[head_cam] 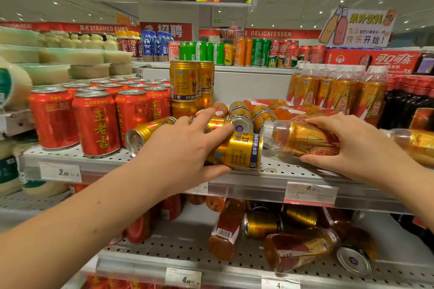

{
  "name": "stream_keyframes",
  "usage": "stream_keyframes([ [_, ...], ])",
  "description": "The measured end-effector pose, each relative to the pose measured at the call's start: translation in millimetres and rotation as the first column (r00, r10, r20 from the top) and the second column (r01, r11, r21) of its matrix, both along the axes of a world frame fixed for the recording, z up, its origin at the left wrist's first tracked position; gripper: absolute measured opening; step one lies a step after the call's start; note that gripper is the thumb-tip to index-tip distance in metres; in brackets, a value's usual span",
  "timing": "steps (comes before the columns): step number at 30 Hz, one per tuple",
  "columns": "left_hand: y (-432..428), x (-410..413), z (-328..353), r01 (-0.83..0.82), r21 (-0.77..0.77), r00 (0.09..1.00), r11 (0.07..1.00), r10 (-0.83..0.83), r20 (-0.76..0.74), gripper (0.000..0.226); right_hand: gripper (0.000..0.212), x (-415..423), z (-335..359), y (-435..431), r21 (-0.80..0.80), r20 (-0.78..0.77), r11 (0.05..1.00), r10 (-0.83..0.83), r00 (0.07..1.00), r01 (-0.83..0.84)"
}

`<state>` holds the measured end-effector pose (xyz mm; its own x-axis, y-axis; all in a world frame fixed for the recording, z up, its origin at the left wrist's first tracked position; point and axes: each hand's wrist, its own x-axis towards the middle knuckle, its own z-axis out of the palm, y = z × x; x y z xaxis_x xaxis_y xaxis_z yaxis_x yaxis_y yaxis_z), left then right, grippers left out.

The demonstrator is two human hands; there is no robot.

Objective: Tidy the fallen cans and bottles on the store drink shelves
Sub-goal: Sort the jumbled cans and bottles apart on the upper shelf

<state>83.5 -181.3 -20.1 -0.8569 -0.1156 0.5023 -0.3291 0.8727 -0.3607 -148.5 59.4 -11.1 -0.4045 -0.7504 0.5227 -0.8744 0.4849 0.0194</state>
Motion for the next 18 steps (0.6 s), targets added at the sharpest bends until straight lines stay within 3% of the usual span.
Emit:
stream_keyframes([
  [6, 14.9, -8.0, -0.4, 0.223, 0.005, 0.975, 0.975, -0.223, -0.011, 0.072, 0.086, -0.7, -1.8, 0.8, -0.041, 0.006, 0.999, -0.01, 1.0, 0.01],
  [18, 40.4, -72.5, 2.6, 0.341, 0.029, 0.94, 0.94, -0.341, 0.006, 0.076, 0.08, -23.7, 2.5, 44.5, -0.258, 0.129, 0.964, -0.029, 0.991, 0.062],
])
